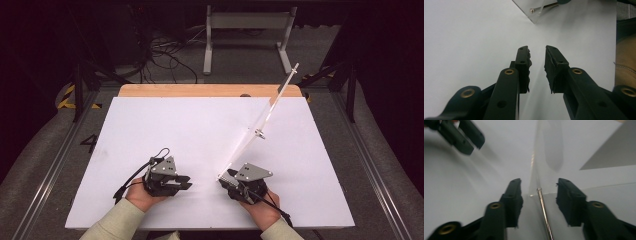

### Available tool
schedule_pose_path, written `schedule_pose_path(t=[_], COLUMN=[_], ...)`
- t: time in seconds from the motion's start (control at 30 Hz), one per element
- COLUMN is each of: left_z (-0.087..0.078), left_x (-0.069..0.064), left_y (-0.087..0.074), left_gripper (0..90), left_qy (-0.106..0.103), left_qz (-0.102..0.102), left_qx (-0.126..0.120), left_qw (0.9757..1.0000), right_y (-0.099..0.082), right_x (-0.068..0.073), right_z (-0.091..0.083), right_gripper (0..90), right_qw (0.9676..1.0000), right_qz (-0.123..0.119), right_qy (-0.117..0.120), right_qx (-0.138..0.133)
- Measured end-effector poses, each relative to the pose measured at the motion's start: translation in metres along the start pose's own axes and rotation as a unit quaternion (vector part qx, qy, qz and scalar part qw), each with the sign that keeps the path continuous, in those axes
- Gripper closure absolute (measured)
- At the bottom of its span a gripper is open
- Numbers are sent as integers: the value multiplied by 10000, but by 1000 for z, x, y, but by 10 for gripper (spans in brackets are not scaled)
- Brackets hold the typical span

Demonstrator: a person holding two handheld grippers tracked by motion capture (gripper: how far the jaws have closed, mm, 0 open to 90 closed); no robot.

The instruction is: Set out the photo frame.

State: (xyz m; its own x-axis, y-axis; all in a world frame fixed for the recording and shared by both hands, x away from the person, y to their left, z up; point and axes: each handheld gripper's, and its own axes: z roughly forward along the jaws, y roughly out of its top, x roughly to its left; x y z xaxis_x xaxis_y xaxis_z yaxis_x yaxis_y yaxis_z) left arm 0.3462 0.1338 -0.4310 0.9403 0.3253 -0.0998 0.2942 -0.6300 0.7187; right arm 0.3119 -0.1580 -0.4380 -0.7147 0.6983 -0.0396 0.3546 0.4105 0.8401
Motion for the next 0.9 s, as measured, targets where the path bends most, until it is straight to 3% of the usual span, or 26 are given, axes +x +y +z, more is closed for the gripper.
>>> schedule_pose_path(t=[0.03, 0.1, 0.23, 0.33, 0.4, 0.47, 0.5, 0.6, 0.63, 0.73, 0.77, 0.9], left_z=[0, 0, 1, 1, 0, 0, 0, 0, 0, 0, 0, -2], left_x=[0, 0, 0, 0, 1, 1, 1, 1, 1, 1, 1, 1], left_y=[0, 0, 0, 0, -1, -1, -1, -1, -1, -1, 0, 0], left_gripper=[727, 726, 719, 714, 714, 715, 715, 712, 712, 712, 711, 711], left_qy=[8, -2, 12, -22, -17, -14, -13, -15, -21, -19, -23, -13], left_qz=[-1, 18, 8, -16, 8, 24, 24, 20, 20, 10, 10, 1], left_qx=[0, -11, 21, 7, 10, 9, 16, 16, 4, -1, -6, -36], left_qw=[10000, 10000, 10000, 10000, 10000, 10000, 10000, 10000, 10000, 10000, 10000, 10000], right_y=[2, 2, 6, 9, 10, 11, 12, 12, 12, 12, 12, 12], right_x=[0, -1, 0, 3, 4, 5, 5, 2, 1, -1, 0, -1], right_z=[-1, -1, 10, 17, 22, 23, 24, 22, 21, 20, 18, 14], right_gripper=[363, 335, 163, 148, 138, 69, 40, 71, 90, 121, 195, 216], right_qw=[9993, 9990, 9947, 9937, 9924, 9910, 9882, 9825, 9821, 9833, 9857, 9877], right_qz=[327, 399, 922, 977, 963, 983, 1011, 1162, 1176, 1201, 1136, 1064], right_qy=[-133, -146, -292, -442, -689, -844, -1089, -1376, -1397, -1285, -1159, -1075], right_qx=[-102, -120, -351, -315, -338, -341, -359, -473, -467, -459, -445, -394])
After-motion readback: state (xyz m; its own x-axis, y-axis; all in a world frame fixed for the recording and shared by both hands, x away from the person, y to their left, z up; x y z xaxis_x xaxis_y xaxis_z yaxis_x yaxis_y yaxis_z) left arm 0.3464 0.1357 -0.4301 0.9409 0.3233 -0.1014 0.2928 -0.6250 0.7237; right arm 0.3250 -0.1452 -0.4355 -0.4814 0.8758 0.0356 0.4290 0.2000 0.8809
